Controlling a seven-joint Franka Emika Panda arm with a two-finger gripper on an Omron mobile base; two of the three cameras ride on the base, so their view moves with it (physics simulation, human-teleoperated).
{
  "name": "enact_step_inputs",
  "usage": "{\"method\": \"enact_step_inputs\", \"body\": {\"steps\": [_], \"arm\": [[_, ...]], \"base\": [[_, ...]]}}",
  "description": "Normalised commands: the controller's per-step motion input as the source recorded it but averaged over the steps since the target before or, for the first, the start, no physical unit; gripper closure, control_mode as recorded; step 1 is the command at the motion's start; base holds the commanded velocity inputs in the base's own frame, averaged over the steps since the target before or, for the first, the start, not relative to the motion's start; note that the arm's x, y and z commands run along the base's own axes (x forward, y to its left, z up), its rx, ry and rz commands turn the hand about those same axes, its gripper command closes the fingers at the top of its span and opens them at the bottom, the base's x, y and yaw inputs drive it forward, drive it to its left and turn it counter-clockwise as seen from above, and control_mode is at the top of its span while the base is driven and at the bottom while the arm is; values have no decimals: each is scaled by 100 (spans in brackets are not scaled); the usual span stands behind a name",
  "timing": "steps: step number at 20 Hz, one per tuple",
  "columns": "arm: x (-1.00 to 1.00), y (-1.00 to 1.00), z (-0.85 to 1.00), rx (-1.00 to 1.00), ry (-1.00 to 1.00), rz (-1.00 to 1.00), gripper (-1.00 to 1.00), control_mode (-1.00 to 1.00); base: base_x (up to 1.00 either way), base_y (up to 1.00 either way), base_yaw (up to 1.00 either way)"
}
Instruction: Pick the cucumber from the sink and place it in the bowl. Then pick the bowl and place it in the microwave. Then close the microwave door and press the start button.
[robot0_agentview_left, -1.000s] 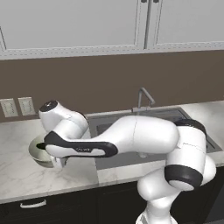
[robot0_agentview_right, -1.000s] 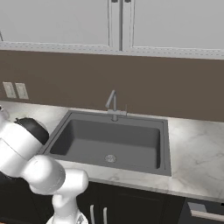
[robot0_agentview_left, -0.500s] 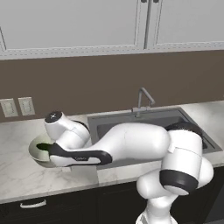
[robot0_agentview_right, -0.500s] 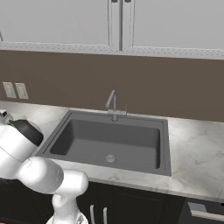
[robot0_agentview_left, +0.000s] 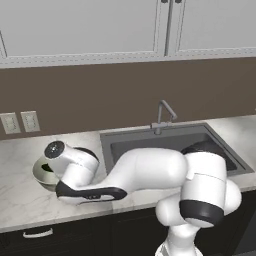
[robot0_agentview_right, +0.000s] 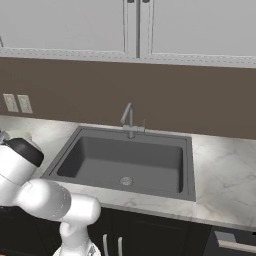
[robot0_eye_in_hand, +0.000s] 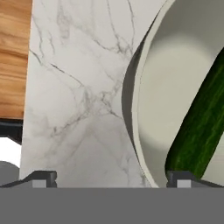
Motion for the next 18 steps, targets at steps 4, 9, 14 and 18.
{"method": "enact_step_inputs", "body": {"steps": [4,9,14,18], "arm": [[19,26,-30,-3,-9,8,-100,-100],[28,12,-32,0,-6,5,-100,-100],[8,16,-4,0,-8,1,-100,-100],[5,14,-6,0,-5,0,-100,-100]], "base": [[0,0,0],[0,0,0],[0,0,0],[0,0,0]]}}
